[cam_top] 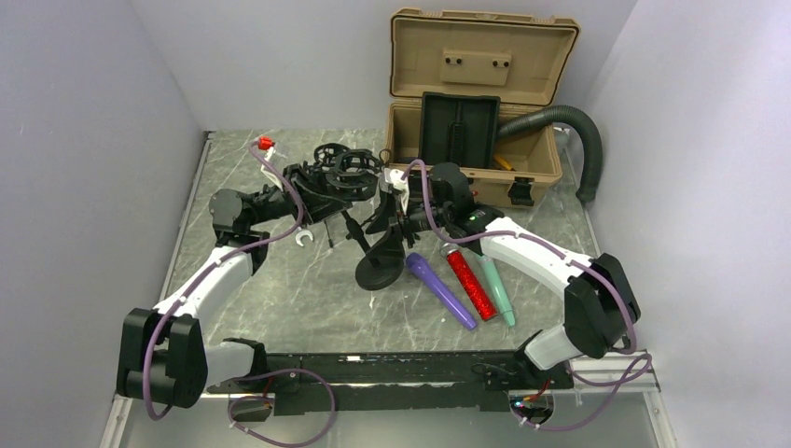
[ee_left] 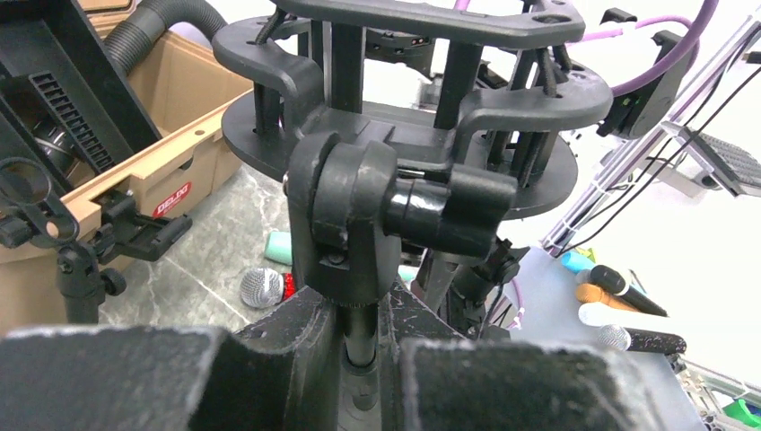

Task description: Remove the microphone from the stand

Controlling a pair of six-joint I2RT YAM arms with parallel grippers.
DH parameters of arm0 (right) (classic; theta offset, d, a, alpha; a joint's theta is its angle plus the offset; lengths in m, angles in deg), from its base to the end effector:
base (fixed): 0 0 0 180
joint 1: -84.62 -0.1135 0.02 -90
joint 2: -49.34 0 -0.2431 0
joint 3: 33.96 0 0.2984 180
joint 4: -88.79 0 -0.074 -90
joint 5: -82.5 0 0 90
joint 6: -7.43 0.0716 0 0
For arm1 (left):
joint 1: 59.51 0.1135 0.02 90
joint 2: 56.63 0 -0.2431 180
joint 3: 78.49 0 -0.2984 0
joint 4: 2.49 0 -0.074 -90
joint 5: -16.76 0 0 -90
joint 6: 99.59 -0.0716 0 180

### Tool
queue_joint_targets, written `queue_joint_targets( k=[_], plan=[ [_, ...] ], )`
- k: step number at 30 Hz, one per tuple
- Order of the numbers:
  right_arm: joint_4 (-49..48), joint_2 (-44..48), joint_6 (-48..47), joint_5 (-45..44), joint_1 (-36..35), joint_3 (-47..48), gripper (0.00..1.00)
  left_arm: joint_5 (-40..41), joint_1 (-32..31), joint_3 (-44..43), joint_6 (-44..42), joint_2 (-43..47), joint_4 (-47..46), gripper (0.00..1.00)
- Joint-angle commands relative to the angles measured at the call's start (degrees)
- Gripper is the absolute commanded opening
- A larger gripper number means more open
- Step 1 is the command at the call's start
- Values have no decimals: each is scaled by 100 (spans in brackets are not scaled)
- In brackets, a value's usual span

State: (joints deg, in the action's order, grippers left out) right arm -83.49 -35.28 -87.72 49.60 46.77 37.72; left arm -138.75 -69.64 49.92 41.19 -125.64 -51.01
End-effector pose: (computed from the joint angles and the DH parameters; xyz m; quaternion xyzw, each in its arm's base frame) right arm 0.2740 0.2890 0.2489 -0.5177 0.5725 0.5178 0.3688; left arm 0.2902 -0.1180 0.3047 0.2982 0.5514 -0.6005 0.4965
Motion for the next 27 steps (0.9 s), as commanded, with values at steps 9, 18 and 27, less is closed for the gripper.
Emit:
queue_joint_targets(
  k=[9, 18, 27],
  plan=[
    [-987, -176, 497, 259, -106, -99, 49, 647, -98, -97, 381, 205, -965, 0],
    [-1015, -324, 677, 320, -209, -128, 33, 784, -100, -23, 281, 269, -958, 0],
    [-1013, -93, 668, 127, -183, -237, 0, 810, -94, 98, 4, 398, -750, 5]
  ],
)
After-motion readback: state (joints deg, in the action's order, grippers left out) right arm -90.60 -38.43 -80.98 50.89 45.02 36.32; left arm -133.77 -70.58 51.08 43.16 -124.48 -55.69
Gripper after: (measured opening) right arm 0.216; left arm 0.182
